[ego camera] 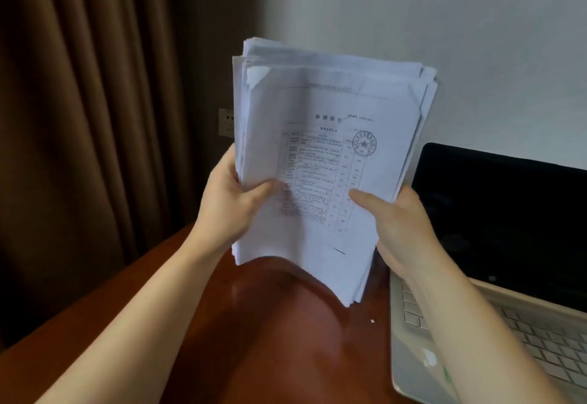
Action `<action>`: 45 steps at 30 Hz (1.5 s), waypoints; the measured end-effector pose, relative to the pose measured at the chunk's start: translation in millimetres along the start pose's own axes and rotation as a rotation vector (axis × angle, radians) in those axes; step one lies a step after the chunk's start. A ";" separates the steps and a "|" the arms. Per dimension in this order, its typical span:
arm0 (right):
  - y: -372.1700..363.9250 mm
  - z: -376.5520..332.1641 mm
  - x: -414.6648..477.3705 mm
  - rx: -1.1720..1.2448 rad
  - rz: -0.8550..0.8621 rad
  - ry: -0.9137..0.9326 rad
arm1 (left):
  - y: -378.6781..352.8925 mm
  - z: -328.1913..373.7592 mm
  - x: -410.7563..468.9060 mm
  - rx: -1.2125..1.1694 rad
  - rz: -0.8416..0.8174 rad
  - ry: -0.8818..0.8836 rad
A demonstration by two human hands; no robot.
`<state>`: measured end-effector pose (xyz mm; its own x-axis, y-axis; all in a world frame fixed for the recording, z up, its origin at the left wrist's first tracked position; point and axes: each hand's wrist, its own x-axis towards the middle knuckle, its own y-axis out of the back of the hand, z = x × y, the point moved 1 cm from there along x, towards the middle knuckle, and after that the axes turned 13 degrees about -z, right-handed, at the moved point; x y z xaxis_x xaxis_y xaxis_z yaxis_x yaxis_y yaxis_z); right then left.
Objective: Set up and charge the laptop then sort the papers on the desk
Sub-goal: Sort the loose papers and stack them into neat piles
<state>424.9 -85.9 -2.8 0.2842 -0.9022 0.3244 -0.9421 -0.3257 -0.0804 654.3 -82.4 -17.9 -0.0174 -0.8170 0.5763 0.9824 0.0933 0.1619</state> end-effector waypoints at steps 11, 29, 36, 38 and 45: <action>-8.8 2.3 0.5 -0.094 0.088 -0.013 | -24.0 12.8 -5.2 0.132 0.027 0.153; -32.4 -84.8 11.0 -0.157 0.349 0.241 | -14.4 99.3 59.2 -0.051 0.371 0.009; -25.9 -89.5 11.8 -0.109 0.432 0.243 | -3.9 91.7 67.4 -0.100 0.385 0.091; -25.0 -89.4 14.2 -0.070 0.440 0.213 | -7.5 93.4 64.8 -0.111 0.372 0.078; -21.5 -89.2 19.1 -0.037 0.474 0.165 | -17.1 98.9 63.1 -0.102 0.404 0.083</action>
<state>434.7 -70.9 89.3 -0.2055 -0.8907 0.4054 -0.9673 0.1219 -0.2224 618.0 -79.3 94.9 0.3840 -0.7697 0.5100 0.9205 0.3623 -0.1463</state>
